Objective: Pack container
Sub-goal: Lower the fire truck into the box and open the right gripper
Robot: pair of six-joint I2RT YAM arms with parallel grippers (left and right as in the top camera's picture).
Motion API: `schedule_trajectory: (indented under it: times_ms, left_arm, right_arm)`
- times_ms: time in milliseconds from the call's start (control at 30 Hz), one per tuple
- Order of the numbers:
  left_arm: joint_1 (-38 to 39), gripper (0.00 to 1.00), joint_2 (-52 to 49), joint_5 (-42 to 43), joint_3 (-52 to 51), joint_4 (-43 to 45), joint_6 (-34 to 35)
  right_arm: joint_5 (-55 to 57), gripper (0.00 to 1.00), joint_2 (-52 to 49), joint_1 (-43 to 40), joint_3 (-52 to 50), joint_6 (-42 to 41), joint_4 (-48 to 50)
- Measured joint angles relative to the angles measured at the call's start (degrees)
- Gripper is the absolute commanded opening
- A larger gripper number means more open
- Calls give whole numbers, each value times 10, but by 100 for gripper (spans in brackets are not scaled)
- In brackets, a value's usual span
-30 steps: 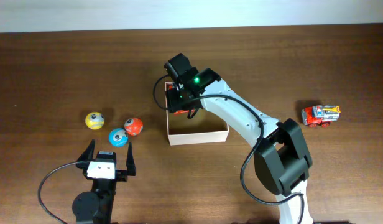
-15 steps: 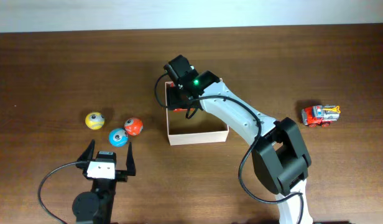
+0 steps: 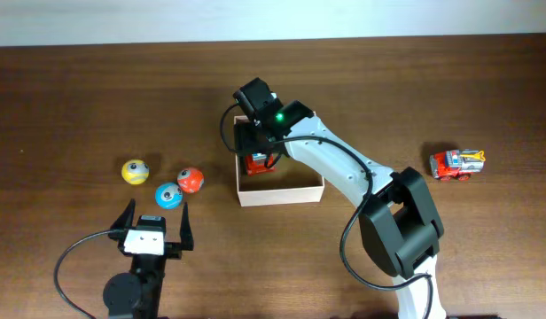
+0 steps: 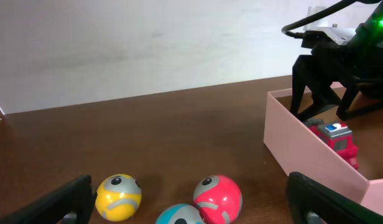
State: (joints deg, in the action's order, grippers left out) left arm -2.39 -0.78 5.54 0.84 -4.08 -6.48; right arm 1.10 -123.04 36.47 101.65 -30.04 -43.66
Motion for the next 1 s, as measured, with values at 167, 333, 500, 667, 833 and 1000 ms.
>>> schedule_trajectory:
  times_ms: [167,333,500,667,833,1000]
  left_arm:
    - [0,99,0,0,0,0,0]
    - [0,99,0,0,0,0,0]
    - [0,99,0,0,0,0,0]
    - [0,99,0,0,0,0,0]
    - [0,99,0,0,0,0,0]
    - [0,99,0,0,0,0,0]
  right_arm:
    - [0,80,0,0,0,5,1]
    - [0,79,0,0,1,22,-8]
    - [7,74,0,0,30,42,-60]
    - [22,68,2,-6,68,54,-115]
    - [36,57,5,-23,73,66,-163]
    - [48,57,5,-28,73,68,-177]
